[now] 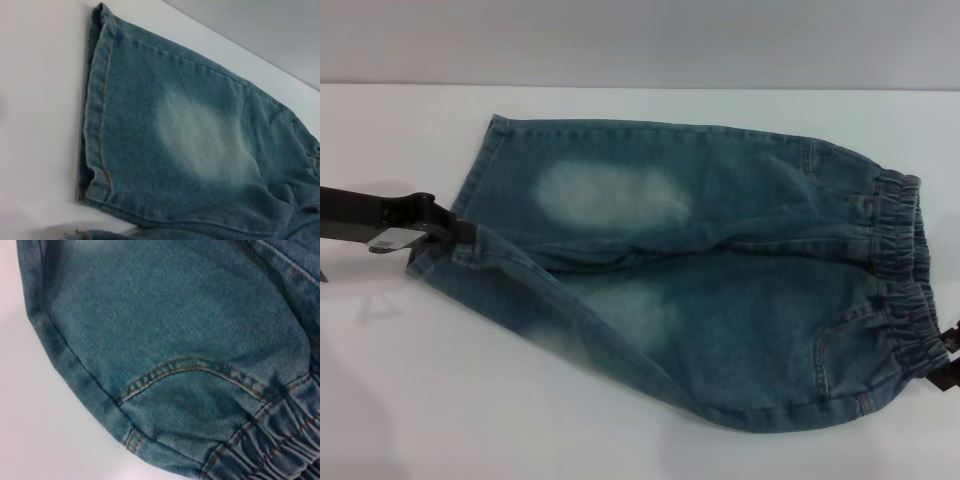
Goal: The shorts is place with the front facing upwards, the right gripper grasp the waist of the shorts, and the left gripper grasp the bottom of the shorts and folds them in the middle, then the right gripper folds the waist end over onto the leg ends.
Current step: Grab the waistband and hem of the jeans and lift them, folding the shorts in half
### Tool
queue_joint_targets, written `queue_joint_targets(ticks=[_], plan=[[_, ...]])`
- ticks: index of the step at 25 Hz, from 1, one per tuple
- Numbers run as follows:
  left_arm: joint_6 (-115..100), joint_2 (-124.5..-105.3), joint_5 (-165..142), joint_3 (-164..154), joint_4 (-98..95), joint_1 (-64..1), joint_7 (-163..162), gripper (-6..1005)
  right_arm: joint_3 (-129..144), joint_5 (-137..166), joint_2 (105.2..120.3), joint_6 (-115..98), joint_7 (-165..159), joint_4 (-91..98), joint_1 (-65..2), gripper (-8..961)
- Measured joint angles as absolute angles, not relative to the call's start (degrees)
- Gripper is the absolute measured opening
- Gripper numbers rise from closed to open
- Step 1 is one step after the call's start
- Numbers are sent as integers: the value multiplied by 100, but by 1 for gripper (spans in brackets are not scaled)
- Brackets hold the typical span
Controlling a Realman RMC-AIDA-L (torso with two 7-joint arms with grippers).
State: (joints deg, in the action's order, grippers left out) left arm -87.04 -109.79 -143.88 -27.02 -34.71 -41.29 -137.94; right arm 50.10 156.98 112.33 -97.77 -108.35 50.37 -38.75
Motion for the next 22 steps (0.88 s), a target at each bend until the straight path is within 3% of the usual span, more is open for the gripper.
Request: queue_joint_targets(ticks=[22], plan=[[-8620,-10986,-14399,-2707,-3450,-4091,-13748,28,4974,15066,11288,-9787,-10668,4906,-3873,576]])
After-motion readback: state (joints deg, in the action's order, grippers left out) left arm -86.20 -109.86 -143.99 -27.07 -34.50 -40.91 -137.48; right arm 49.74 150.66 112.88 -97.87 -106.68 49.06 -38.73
